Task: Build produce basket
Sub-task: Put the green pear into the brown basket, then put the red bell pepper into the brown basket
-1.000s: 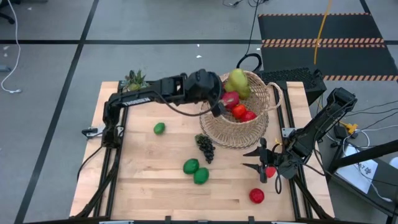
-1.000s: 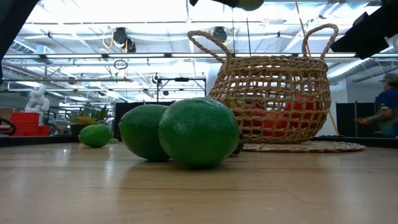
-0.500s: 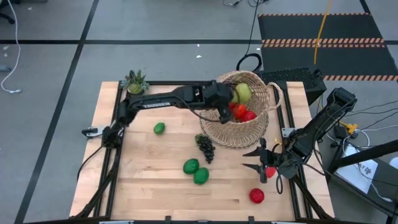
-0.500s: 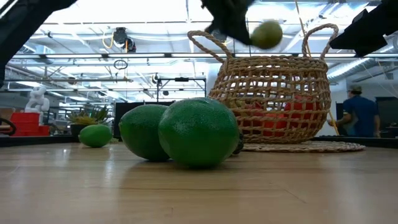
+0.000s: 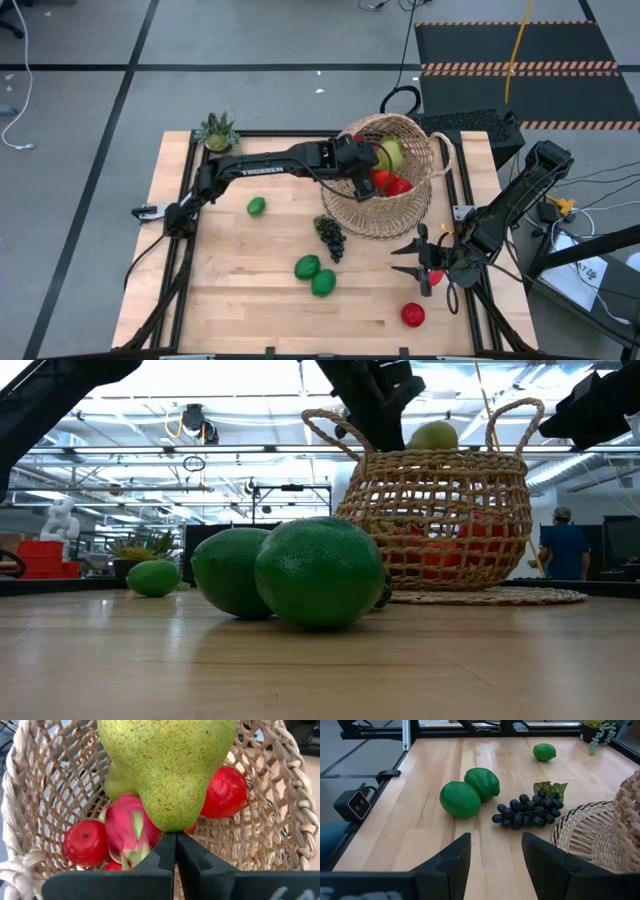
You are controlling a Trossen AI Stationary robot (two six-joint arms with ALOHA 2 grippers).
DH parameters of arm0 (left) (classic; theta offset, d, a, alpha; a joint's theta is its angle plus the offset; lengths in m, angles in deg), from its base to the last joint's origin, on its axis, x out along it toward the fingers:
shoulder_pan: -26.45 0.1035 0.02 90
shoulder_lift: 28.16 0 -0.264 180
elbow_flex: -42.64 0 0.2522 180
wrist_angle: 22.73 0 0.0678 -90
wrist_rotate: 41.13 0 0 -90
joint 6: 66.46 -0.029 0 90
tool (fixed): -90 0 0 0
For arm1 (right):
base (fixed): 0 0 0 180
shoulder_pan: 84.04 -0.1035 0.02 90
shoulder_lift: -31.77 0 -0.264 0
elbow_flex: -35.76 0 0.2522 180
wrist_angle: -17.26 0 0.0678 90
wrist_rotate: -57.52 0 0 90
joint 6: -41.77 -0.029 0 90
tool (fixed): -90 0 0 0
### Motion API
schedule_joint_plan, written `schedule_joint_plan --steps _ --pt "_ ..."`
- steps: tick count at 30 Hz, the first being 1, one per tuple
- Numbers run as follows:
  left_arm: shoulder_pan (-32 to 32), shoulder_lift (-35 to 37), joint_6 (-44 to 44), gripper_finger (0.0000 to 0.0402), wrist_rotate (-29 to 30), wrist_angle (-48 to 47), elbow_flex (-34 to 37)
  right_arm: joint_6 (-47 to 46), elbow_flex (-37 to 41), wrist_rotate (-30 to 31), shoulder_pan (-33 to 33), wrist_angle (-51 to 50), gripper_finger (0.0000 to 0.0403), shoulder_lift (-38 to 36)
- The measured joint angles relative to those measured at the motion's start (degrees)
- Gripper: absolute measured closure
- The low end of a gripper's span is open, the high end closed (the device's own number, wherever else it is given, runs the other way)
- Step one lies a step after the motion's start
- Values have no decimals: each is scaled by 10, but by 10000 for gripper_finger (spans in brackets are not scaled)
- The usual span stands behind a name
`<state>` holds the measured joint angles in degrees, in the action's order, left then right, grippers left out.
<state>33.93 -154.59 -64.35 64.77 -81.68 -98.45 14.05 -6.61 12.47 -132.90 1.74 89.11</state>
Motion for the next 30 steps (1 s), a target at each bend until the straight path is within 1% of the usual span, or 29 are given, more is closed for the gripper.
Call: schedule_joint_plan --steps 3,6,8,12,15,22,26,30 --pt "-1 -1 -12 391 0 -2 0 6 0 -6 0 -4 232 0" --pt "-1 -1 -18 375 0 -2 0 16 0 -45 0 -19 232 -7" --pt "-1 0 -18 360 0 -4 0 9 0 -61 0 -33 232 -19" --pt "-1 -1 -19 332 0 -8 0 -13 0 -62 -4 -58 232 -50" --pt "-1 -1 -19 318 0 -8 0 -15 0 -62 -11 -67 232 -72" --pt "-6 6 -18 314 2 2 0 -14 0 -58 -29 -70 232 -100" --pt "-17 29 -17 314 4 22 0 -14 0 -57 -33 -70 232 -102" --pt "-36 62 -17 314 7 20 -1 -16 0 -56 -34 -72 232 -100"
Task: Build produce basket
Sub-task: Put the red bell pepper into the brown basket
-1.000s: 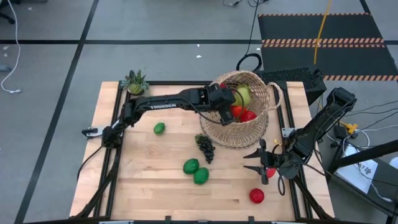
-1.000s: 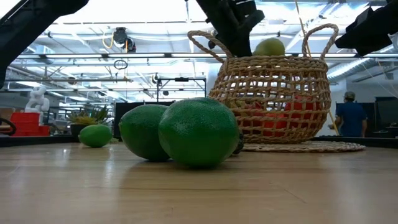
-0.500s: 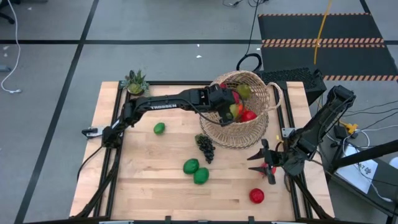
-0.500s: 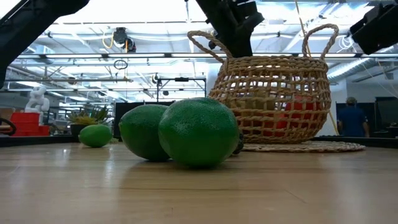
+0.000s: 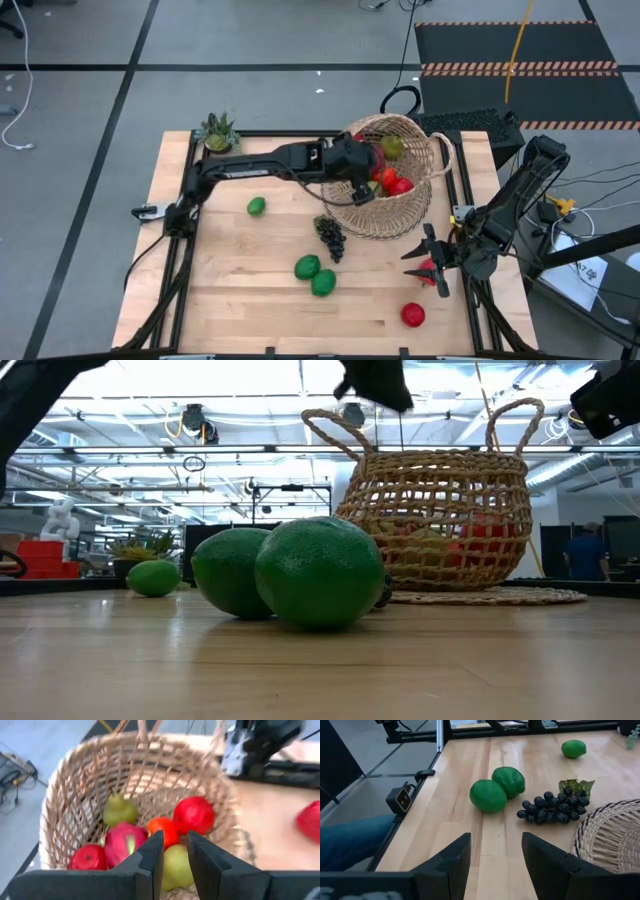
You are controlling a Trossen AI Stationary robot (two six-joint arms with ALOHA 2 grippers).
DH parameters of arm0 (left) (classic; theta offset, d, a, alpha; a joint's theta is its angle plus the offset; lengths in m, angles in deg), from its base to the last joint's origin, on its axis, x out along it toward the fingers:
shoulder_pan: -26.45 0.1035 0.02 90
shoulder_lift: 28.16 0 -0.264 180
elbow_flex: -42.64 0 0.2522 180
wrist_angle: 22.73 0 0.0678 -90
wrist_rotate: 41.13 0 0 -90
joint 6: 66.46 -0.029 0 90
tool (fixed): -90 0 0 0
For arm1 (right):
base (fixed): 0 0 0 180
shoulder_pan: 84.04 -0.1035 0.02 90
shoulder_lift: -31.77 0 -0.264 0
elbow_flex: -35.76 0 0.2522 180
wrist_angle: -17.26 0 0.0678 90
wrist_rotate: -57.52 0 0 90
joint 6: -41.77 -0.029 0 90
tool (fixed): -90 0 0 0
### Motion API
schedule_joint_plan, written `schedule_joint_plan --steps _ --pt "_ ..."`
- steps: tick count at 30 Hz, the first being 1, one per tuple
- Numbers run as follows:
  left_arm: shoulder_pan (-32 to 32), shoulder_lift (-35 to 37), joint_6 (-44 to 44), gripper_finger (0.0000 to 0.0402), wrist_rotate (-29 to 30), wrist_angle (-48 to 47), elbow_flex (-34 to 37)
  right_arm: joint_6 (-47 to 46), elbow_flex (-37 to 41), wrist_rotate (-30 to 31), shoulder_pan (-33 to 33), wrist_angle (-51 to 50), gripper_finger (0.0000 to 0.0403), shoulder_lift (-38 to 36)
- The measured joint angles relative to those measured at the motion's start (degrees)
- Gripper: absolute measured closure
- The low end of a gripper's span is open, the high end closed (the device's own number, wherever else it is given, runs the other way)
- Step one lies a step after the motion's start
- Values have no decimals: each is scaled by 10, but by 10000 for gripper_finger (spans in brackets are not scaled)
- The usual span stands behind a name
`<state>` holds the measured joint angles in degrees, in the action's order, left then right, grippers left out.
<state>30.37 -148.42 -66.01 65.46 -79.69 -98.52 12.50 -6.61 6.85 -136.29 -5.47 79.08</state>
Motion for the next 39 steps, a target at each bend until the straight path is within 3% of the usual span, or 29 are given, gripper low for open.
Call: schedule_joint_plan --steps 4,10,15,19,26,33,39 --pt "-31 34 0 314 25 -14 0 -2 0 -2 0 -3 232 0" --pt "-95 68 6 314 156 -102 0 -15 0 -4 0 -3 232 3" --pt "-132 75 38 314 160 -142 3 -16 0 -4 0 1 232 16" --pt "-163 78 53 314 160 -126 47 -16 0 -4 0 7 232 27" --pt "-215 79 93 314 160 -10 183 -8 0 -22 0 -1 232 35" --pt "-266 79 90 314 159 174 305 35 0 -112 7 -43 232 35" --pt "-288 79 93 314 159 320 390 35 0 -224 29 -86 232 43"
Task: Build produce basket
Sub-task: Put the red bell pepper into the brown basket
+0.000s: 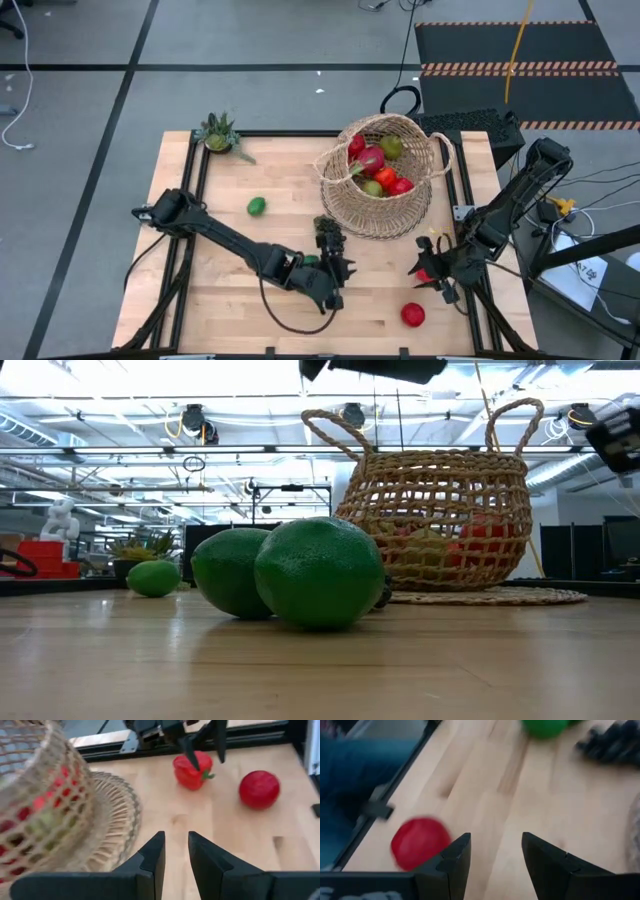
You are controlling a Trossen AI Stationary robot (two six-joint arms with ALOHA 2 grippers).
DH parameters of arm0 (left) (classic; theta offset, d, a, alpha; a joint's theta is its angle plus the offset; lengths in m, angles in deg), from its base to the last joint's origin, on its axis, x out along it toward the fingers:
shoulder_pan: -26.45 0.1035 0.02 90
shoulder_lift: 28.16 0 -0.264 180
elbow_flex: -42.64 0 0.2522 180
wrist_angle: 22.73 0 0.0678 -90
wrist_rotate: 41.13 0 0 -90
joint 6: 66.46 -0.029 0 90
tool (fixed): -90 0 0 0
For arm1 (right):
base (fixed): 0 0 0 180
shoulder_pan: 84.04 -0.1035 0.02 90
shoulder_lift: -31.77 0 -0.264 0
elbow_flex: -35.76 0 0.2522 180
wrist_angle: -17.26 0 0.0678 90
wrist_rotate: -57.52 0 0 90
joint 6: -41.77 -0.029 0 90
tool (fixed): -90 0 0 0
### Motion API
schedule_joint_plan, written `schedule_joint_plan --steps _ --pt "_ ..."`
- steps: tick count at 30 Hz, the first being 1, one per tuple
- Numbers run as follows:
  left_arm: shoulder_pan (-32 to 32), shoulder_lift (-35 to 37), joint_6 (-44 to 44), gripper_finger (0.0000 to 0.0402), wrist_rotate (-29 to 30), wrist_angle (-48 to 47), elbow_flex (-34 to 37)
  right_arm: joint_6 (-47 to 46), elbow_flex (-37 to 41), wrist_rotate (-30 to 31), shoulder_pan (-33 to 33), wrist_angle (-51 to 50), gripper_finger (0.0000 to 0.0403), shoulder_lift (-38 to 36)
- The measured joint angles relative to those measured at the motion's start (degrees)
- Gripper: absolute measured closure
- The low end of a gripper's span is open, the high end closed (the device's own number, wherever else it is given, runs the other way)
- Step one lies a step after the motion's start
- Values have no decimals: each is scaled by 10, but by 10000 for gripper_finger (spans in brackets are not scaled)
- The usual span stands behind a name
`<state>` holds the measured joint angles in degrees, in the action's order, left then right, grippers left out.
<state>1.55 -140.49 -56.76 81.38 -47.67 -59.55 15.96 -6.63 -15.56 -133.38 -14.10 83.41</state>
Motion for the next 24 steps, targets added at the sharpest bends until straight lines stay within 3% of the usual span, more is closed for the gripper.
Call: schedule_joint_plan --steps 6,11,19,24 --pt "-3 0 0 314 0 157 85 -5 -10 -115 24 -36 232 35" --pt "5 0 9 314 0 240 140 15 -70 -158 42 -107 232 93" --pt "9 0 27 314 0 264 165 71 -145 -199 44 -150 232 216" --pt "9 0 29 314 0 268 165 94 -199 -202 44 -242 240 286"
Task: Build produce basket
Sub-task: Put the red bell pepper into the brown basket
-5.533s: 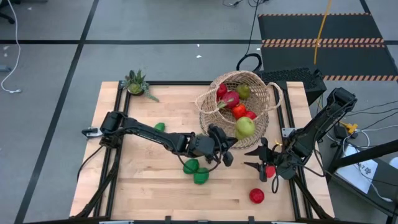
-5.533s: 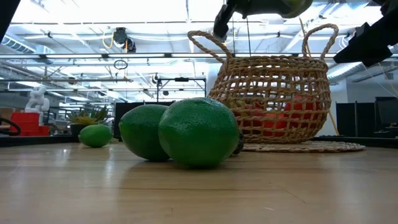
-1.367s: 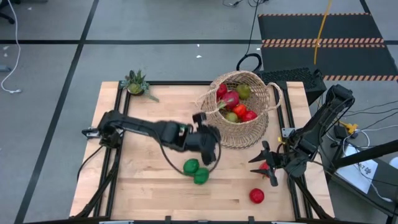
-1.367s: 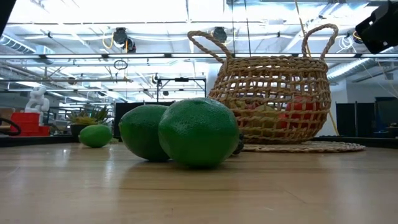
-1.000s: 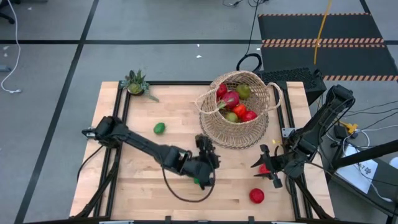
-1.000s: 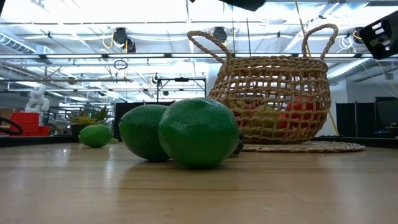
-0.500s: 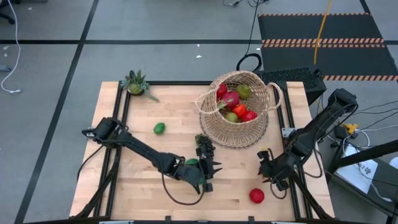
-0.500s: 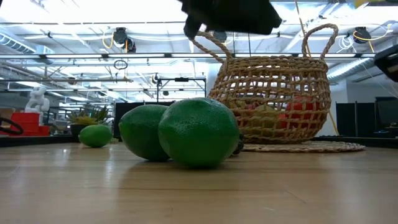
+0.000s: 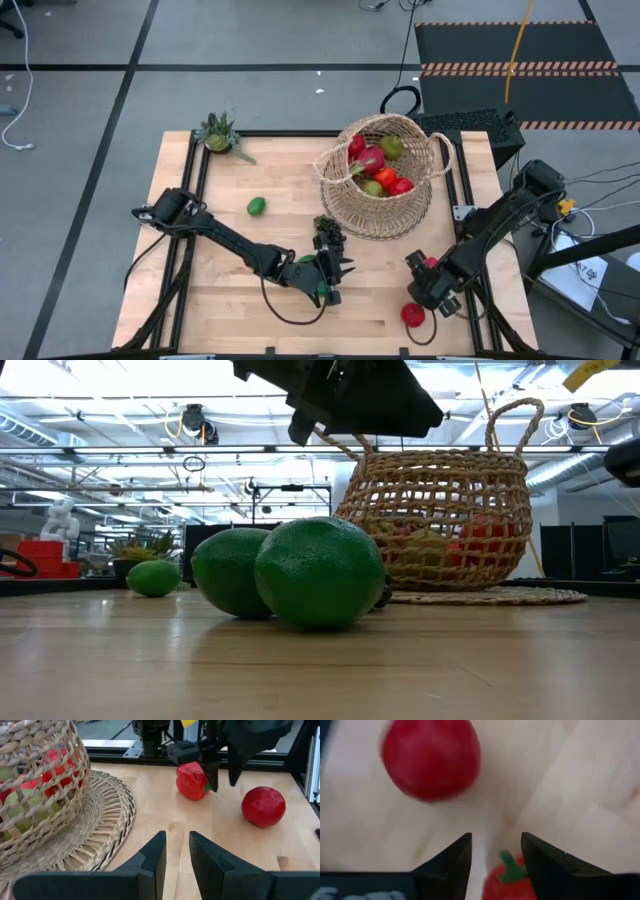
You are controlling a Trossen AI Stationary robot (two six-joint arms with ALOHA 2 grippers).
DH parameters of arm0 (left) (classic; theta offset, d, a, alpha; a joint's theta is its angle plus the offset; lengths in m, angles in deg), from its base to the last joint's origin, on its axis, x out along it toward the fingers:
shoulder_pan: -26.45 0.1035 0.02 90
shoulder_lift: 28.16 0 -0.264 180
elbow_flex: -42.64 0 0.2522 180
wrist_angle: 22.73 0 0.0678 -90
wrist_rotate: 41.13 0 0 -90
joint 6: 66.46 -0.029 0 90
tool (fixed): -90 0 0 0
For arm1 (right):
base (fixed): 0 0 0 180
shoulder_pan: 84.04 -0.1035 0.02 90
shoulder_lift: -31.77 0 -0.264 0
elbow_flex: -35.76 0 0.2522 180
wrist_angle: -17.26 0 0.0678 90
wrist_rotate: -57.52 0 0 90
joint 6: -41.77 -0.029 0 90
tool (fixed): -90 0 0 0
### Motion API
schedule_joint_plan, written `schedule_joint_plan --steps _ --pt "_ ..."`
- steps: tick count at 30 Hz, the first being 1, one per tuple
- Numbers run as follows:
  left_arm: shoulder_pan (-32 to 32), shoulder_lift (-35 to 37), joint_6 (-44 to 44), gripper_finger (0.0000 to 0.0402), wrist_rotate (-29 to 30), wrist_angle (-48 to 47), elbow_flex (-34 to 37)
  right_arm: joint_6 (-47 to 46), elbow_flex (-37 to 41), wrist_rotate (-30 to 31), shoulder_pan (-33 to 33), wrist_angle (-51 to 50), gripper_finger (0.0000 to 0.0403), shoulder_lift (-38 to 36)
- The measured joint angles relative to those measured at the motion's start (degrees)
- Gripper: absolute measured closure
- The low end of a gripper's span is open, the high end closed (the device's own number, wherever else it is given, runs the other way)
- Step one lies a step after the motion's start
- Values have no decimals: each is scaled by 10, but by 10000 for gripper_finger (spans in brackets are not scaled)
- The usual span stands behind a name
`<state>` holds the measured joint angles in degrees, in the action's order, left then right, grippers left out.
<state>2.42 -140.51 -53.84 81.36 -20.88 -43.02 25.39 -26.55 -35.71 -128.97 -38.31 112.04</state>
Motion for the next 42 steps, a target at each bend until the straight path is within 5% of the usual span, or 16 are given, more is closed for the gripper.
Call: schedule_joint_plan --steps 12,42 --pt "-1 0 -2 314 0 10 0 68 -48 2 -1 -67 306 78" --pt "-1 0 -4 314 0 9 0 187 -47 1 -2 -86 310 78"
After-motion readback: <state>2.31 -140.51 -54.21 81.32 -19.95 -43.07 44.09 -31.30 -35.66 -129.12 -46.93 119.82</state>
